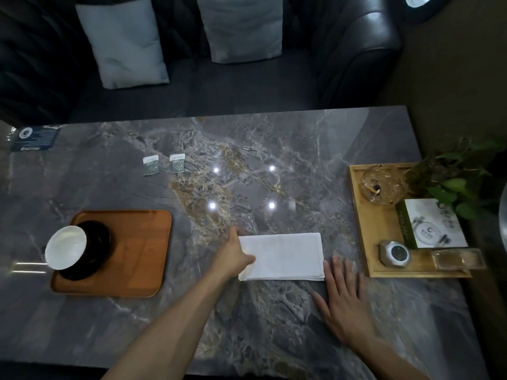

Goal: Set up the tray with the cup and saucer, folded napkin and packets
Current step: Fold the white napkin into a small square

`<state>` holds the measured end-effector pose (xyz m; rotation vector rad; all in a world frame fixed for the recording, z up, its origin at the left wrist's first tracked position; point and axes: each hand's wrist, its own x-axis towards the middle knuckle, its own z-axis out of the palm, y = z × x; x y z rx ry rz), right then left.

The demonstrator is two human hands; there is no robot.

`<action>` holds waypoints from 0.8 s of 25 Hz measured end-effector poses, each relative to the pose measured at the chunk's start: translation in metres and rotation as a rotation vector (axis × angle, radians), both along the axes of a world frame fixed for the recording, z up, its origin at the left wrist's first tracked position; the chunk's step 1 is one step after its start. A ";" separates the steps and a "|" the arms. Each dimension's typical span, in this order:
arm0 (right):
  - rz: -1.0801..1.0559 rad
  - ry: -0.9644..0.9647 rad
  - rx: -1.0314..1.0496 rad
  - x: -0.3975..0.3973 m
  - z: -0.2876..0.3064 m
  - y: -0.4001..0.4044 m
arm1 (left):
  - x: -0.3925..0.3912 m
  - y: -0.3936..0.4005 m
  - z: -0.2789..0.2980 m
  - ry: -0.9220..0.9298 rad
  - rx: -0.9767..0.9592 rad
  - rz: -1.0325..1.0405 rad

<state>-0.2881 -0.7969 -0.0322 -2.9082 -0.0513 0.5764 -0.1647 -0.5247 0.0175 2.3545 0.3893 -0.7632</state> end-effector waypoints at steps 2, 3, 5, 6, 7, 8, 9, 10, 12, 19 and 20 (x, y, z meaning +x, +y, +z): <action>0.022 0.004 -0.012 -0.001 -0.003 0.000 | -0.011 0.001 -0.001 0.024 -0.195 0.297; 0.036 -0.004 -0.020 -0.001 -0.005 -0.002 | -0.016 0.002 -0.002 0.045 -0.256 0.396; 0.066 -0.021 -0.017 -0.001 -0.008 -0.004 | -0.027 0.006 -0.003 0.097 -0.333 0.453; 0.078 -0.024 -0.013 -0.001 -0.009 -0.006 | -0.033 0.007 -0.003 0.105 -0.352 0.437; 0.086 -0.027 -0.014 -0.002 -0.010 -0.008 | -0.037 0.007 -0.002 0.093 -0.360 0.412; 0.091 -0.032 -0.018 -0.002 -0.011 -0.009 | -0.040 0.007 0.000 0.064 -0.361 0.389; 0.097 -0.035 -0.022 -0.002 -0.012 -0.009 | -0.042 0.006 0.002 0.024 -0.364 0.379; 0.104 -0.034 -0.021 -0.002 -0.013 -0.009 | -0.041 0.004 0.005 -0.023 -0.371 0.378; 0.116 -0.034 -0.008 -0.002 -0.015 -0.009 | -0.036 0.001 0.012 -0.130 -0.389 0.375; 0.123 -0.095 0.002 -0.004 -0.021 -0.012 | -0.023 -0.038 0.032 -0.235 -0.283 0.189; 0.118 -0.101 0.005 -0.004 -0.022 -0.012 | -0.024 -0.049 0.033 -0.240 -0.244 0.149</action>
